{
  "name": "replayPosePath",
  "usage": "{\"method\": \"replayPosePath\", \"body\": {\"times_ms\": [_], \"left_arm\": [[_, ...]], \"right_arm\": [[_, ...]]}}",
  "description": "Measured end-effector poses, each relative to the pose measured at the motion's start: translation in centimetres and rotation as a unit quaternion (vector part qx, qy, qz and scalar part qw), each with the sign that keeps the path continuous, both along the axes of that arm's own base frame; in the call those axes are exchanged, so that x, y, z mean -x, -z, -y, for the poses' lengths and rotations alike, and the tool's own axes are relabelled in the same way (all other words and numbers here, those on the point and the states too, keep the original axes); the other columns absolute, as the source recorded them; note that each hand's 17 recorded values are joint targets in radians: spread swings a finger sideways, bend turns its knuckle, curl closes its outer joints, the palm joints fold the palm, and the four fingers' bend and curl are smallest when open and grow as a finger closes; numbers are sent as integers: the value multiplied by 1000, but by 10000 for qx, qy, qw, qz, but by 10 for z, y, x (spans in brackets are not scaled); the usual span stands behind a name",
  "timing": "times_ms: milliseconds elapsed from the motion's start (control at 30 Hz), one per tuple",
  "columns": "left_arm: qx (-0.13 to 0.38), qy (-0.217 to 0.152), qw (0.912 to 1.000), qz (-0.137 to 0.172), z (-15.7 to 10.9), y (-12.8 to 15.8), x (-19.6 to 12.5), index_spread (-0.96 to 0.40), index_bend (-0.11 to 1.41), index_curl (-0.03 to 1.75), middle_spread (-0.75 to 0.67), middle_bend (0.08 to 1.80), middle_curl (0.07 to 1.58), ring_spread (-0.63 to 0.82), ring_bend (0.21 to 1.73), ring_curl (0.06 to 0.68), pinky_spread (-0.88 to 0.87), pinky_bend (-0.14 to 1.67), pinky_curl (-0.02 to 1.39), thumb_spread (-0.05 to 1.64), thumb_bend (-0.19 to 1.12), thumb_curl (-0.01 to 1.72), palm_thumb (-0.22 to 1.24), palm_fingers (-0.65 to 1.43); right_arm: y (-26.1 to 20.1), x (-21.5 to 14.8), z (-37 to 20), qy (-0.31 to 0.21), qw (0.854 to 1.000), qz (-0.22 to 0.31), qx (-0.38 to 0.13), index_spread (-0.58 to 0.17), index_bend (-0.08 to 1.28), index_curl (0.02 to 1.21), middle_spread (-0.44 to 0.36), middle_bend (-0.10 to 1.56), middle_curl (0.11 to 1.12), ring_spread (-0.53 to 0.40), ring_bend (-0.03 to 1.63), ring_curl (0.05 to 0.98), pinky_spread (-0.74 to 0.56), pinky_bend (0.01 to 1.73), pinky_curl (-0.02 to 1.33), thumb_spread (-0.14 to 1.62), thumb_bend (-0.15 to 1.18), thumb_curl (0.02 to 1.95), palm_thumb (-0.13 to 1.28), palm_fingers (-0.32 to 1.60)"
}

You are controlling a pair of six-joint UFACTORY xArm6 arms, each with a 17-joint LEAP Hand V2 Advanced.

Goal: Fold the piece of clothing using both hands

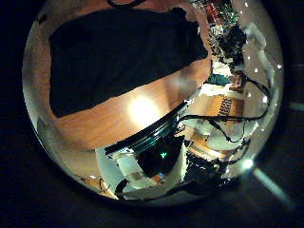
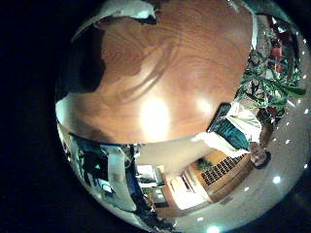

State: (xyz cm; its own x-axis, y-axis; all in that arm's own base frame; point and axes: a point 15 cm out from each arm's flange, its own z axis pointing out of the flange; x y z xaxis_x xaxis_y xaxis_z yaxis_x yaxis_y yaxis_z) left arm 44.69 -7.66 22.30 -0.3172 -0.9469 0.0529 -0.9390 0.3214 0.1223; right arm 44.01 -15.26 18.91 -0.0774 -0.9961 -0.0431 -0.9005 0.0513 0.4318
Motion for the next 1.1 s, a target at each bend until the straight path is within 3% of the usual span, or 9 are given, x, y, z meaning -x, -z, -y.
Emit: {"method": "replayPosePath", "body": {"times_ms": [300,467,533,600,700,733,900,1000,1100], "left_arm": [[214,12,9998,-49,17,9,0,34,145,264,235,311,362,512,551,211,536,307,327,1141,-18,253,53,51],[282,91,9995,-61,36,3,-3,34,144,261,217,326,373,504,559,213,524,306,326,1144,-17,253,66,58],[287,118,9995,-38,40,0,-3,34,143,260,213,331,377,501,562,213,522,306,325,1145,-18,253,68,58],[274,132,9995,-77,41,0,-1,33,144,259,209,335,380,500,564,213,521,307,325,1145,-18,253,69,58],[265,134,9995,-130,43,2,-2,33,145,259,203,342,386,499,571,215,519,305,323,1153,-15,255,76,61],[273,131,9994,-149,43,1,-2,33,145,259,202,344,386,499,571,215,519,305,323,1154,-14,255,81,61],[285,124,9993,-205,44,3,-1,40,146,260,198,348,390,500,574,215,518,310,322,1164,-16,256,95,60],[289,122,9993,-215,45,3,0,41,145,261,199,355,394,500,574,215,518,311,321,1169,-17,256,99,60],[297,125,9993,-182,44,-1,0,44,146,261,199,355,396,499,579,216,517,312,320,1175,-17,255,101,59]], "right_arm": [[24,0,-14,122,9996,-240,72,-250,148,252,80,293,377,117,844,334,319,783,372,1071,-15,284,215,157],[28,-1,-29,115,9991,-350,202,-230,131,244,46,330,386,58,924,342,264,834,366,1086,-7,293,276,247],[30,-1,-32,108,9990,-383,215,-226,126,238,22,351,393,2,987,355,196,881,371,1100,-1,299,324,310],[33,-1,-34,118,9990,-382,175,-229,83,210,-12,373,401,-83,1097,380,61,1036,401,1118,-1,304,366,471],[39,6,-37,191,9987,-462,76,-226,85,188,-50,395,420,-166,1187,414,-122,1216,449,1136,-7,305,404,538],[40,7,-41,223,9987,-467,1,-238,97,174,-75,459,440,-199,1217,416,-204,1254,446,1142,-2,309,428,685],[42,8,-45,297,9984,-446,-206,-298,219,212,-163,684,539,-254,1233,432,-410,1185,421,1175,6,318,532,1088],[39,8,-46,534,9967,-391,-461,-335,399,299,-174,836,604,-238,1210,453,-376,1174,442,1188,12,326,599,1316],[34,9,-45,528,9964,-332,-567,-360,653,408,-177,971,661,-221,1230,475,-319,1223,476,1191,27,338,682,1349]]}}
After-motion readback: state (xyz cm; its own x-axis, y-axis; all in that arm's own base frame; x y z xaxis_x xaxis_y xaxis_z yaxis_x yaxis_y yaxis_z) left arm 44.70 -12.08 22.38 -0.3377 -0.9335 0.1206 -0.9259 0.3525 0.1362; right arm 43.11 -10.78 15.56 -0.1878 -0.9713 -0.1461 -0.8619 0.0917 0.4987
